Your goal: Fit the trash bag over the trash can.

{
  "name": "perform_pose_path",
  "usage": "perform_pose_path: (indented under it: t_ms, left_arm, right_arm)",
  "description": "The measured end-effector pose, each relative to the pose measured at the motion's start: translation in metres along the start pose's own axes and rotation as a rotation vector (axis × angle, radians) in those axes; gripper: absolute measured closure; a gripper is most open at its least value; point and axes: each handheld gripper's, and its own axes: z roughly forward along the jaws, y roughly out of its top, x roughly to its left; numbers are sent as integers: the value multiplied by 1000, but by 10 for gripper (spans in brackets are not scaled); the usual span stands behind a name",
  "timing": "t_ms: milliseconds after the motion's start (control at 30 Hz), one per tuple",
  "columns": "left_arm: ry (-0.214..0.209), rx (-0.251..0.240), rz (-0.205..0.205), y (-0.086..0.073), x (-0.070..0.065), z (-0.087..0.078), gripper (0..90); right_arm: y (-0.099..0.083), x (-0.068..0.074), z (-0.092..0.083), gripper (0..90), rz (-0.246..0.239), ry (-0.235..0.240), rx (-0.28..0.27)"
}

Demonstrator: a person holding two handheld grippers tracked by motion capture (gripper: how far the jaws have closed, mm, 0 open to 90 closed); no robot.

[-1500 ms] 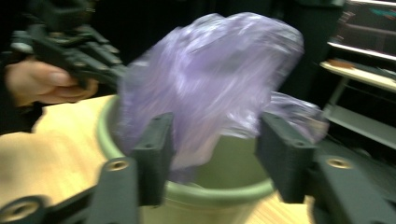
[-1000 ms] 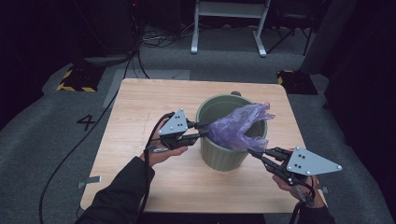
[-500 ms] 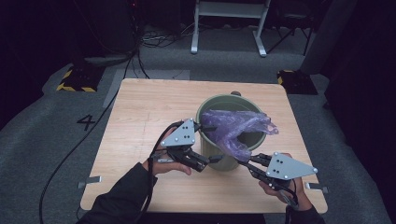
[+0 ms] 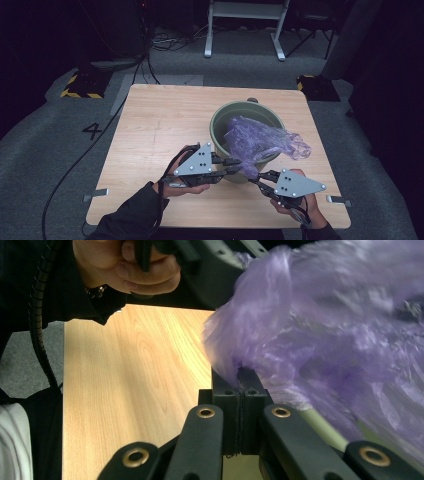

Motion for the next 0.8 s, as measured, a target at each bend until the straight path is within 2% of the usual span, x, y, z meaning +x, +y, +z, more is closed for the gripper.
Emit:
perform_pose_path:
  t_ms: [300, 367, 433, 600, 700, 800]
  left_arm:
    - [8, 25, -50, -25, -3, -4, 872]
    - [6, 22, -68, -29, -3, -4, 872]
    - [4, 28, -69, -33, -2, -4, 871]
    - [2, 31, -73, -40, -3, -3, 853]
    - [11, 42, -63, -42, -3, -2, 841]
    - [9, 55, -57, -42, -4, 0, 833]
  right_arm:
    - [-16, 6, 2, 821, 36, 5, 7]
    - [-19, 7, 1, 761, 48, 0, 6]
    - [-21, 6, -1, 656, 64, -6, 2]
    - [-21, 1, -12, 512, 110, -52, -21]
    - [-18, -3, -21, 463, 133, -97, -45]
    - [-15, -8, -25, 443, 162, -119, -67]
